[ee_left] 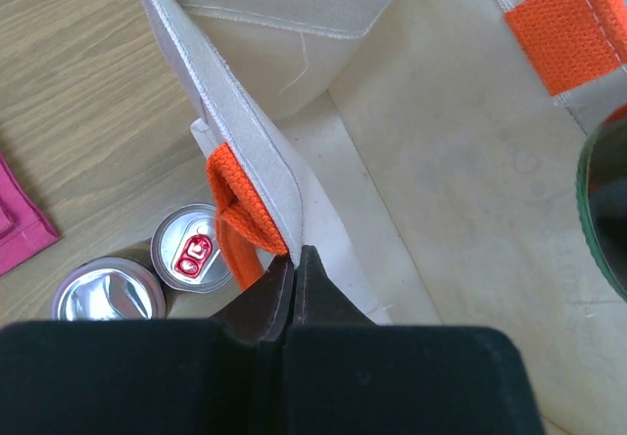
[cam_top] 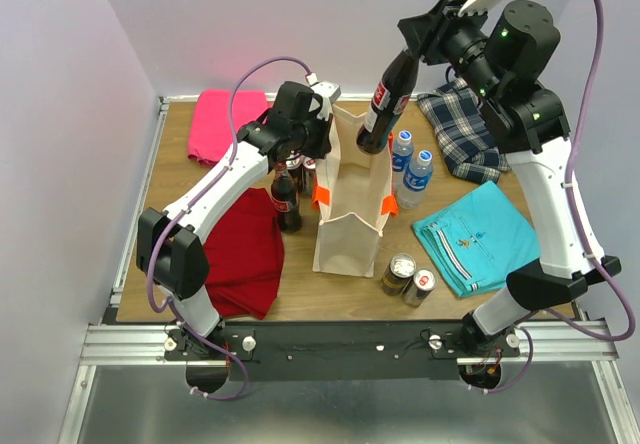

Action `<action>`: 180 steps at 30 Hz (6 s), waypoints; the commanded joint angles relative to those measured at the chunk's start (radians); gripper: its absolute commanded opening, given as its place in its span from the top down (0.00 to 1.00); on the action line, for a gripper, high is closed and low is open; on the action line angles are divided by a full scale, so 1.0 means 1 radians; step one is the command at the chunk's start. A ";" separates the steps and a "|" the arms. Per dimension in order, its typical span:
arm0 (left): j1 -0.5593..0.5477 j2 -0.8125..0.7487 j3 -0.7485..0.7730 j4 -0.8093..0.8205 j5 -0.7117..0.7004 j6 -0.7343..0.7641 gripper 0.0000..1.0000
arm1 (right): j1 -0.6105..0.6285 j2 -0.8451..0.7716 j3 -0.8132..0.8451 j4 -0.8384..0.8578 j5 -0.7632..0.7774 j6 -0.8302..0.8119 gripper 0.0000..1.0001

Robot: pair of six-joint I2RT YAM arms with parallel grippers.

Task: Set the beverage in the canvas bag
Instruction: Place the drink in the canvas bag, then pick up the drink from the center of the board.

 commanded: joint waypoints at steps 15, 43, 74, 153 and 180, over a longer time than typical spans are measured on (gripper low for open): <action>-0.013 0.004 0.053 -0.009 -0.018 0.000 1.00 | 0.006 0.024 -0.069 0.258 -0.041 0.054 0.99; -0.019 0.029 0.100 -0.071 -0.033 -0.012 1.00 | 0.067 0.074 -0.414 0.555 0.213 -0.272 0.99; -0.017 0.047 0.100 -0.054 -0.058 0.003 1.00 | 0.094 -0.007 -0.818 0.925 0.335 -0.336 0.99; -0.008 -0.141 0.061 -0.059 -0.265 0.075 0.20 | 0.094 -0.180 -0.793 0.109 0.403 0.008 0.34; -0.007 -0.534 -0.291 -0.143 -0.248 0.040 0.16 | 0.094 -0.202 -0.847 0.083 0.276 0.106 0.34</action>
